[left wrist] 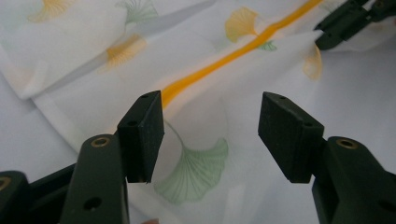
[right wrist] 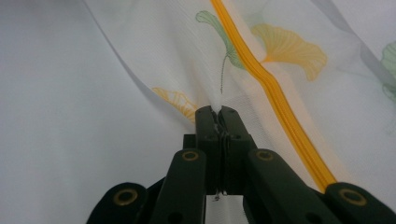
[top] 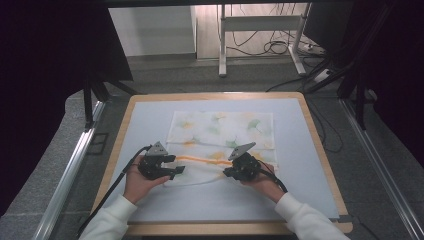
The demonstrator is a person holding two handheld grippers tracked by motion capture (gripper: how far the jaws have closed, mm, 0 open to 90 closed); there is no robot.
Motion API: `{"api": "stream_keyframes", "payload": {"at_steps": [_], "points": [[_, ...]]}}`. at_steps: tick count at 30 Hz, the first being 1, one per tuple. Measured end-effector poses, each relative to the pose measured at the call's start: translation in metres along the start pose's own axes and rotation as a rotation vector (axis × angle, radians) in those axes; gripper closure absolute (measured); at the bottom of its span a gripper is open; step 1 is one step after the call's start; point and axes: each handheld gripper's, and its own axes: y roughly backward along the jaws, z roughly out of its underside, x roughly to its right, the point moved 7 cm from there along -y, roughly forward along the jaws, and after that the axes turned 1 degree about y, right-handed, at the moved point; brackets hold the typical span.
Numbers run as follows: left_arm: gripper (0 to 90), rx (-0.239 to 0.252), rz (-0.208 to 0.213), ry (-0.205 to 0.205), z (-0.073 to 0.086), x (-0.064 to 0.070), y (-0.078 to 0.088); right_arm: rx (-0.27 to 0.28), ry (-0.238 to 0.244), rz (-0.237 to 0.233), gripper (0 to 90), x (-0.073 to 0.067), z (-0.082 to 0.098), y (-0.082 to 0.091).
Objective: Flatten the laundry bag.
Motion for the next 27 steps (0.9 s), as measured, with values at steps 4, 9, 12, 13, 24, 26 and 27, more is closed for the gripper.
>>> {"api": "stream_keyframes", "payload": {"at_steps": [4,9,12,13,24,26,27], "points": [[40.7,0.010,0.008,0.000,-0.001,0.005,0.002,0.024,0.015,-0.070,87.5,-0.022,0.001,0.004],[40.4,0.016,0.022,-0.012,0.001,0.014,0.007,0.013,0.056,-0.197,87.6,-0.069,0.009,0.005],[40.4,0.015,0.025,-0.015,0.004,0.017,0.009,0.003,0.077,-0.224,87.6,-0.087,0.013,0.005],[40.4,0.014,0.027,-0.015,0.005,0.018,0.009,-0.002,0.080,-0.233,87.6,-0.092,0.015,0.005],[39.7,-0.032,0.034,-0.019,0.015,0.021,0.001,-0.018,0.087,-0.293,77.6,-0.107,0.024,0.002],[39.6,-0.027,0.036,-0.012,0.016,0.021,0.002,-0.021,0.103,-0.287,67.3,-0.109,0.024,0.003],[39.6,-0.029,0.036,-0.006,0.017,0.021,0.002,-0.005,0.108,-0.297,59.2,-0.109,0.021,0.006]]}}
